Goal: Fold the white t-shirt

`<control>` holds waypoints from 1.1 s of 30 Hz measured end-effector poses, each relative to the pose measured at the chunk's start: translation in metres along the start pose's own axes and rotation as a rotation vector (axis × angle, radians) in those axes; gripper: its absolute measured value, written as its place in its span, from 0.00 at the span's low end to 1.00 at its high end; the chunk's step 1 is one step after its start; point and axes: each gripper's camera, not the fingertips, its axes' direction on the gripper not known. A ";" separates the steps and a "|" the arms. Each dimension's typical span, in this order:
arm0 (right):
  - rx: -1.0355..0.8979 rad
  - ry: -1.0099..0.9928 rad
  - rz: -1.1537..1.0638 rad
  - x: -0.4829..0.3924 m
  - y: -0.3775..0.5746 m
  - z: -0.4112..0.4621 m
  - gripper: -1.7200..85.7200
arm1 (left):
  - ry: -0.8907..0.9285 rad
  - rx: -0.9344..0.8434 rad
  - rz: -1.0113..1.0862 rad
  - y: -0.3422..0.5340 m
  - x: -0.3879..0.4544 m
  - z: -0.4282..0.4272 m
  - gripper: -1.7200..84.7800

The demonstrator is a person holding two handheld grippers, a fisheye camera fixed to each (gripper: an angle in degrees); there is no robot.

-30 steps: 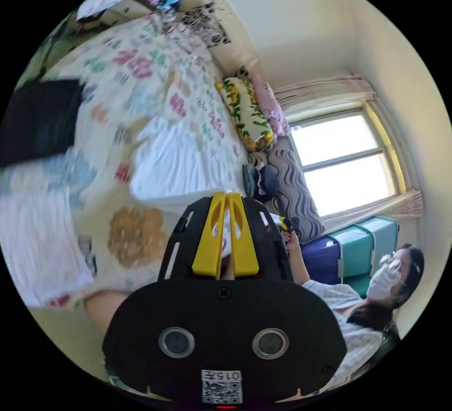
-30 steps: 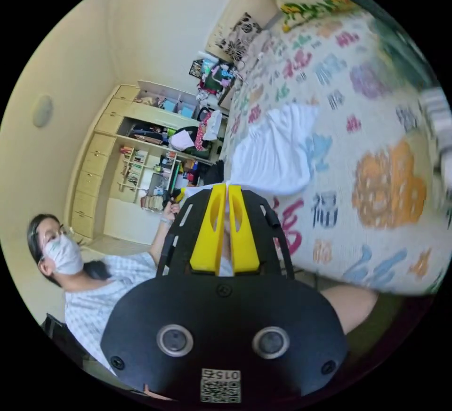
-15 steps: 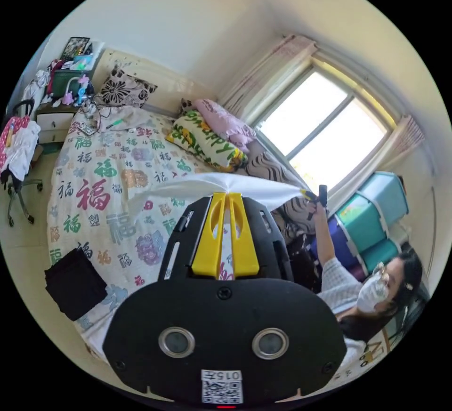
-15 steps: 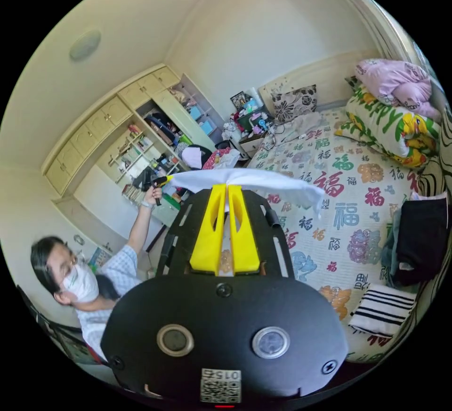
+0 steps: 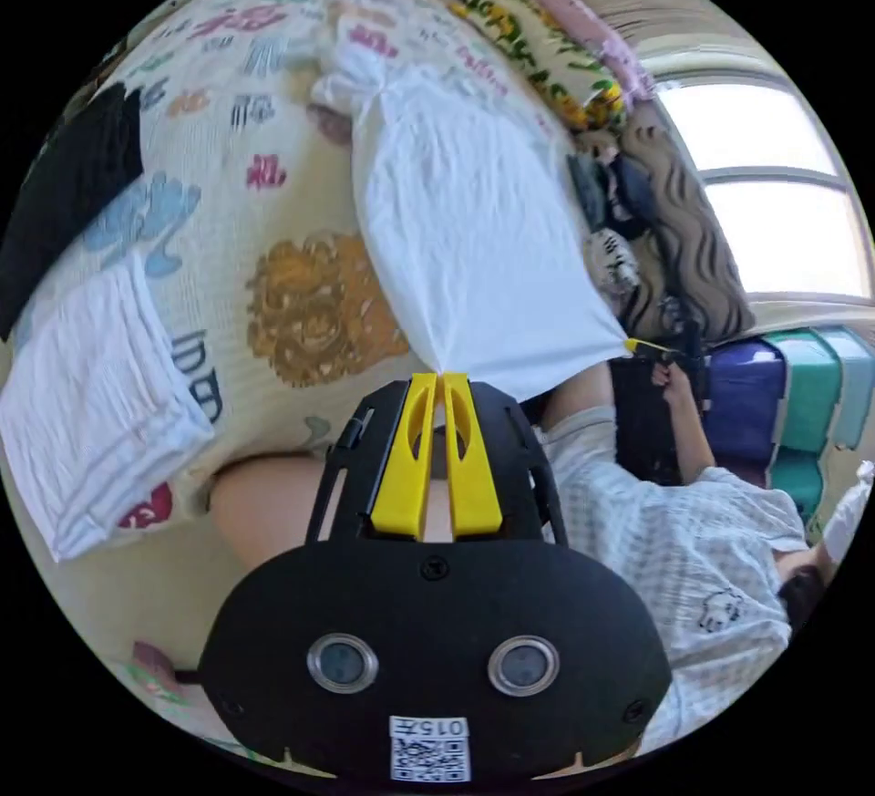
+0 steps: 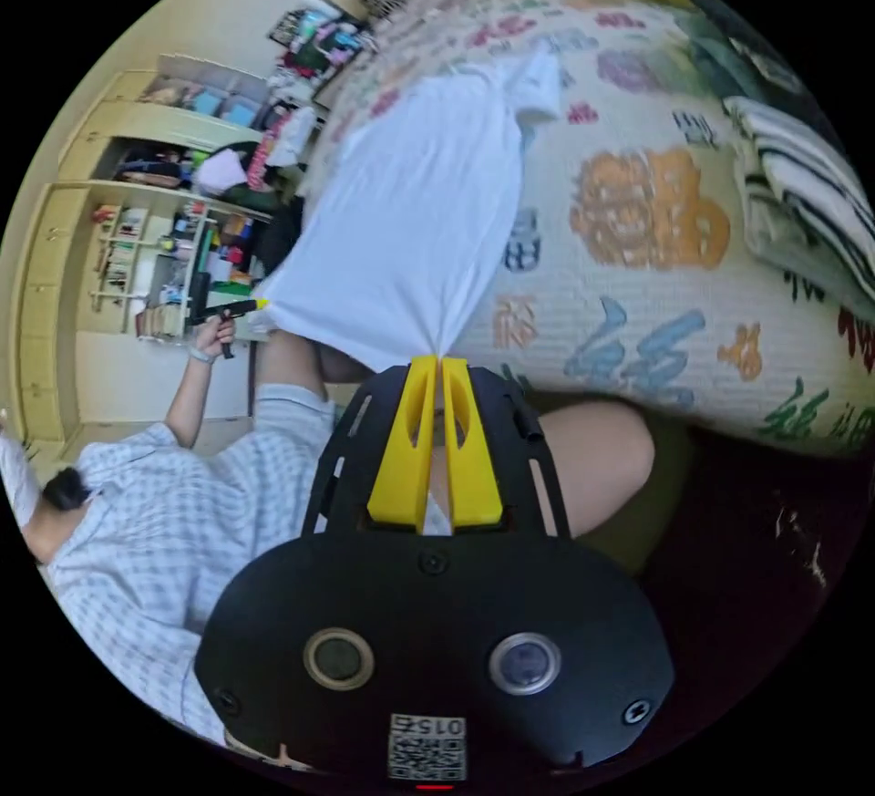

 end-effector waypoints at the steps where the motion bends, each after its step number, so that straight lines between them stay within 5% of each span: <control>1: -0.044 0.046 0.032 0.004 0.000 0.022 0.02 | -0.025 -0.029 -0.002 0.000 0.003 0.011 0.02; 9: -0.121 0.368 0.047 -0.027 -0.023 0.101 0.02 | -0.335 -0.235 0.051 -0.013 0.052 0.087 0.05; 16: -0.029 0.536 0.100 -0.056 -0.047 0.108 0.03 | -0.398 -0.242 0.044 -0.011 0.070 0.088 0.11; 23: 0.062 0.376 0.092 -0.066 -0.093 0.105 0.10 | -0.225 0.040 -0.136 -0.016 0.048 0.067 0.13; 33: -0.139 0.301 0.116 -0.083 -0.208 0.185 0.07 | -0.281 -0.173 -0.114 -0.053 0.047 0.131 0.10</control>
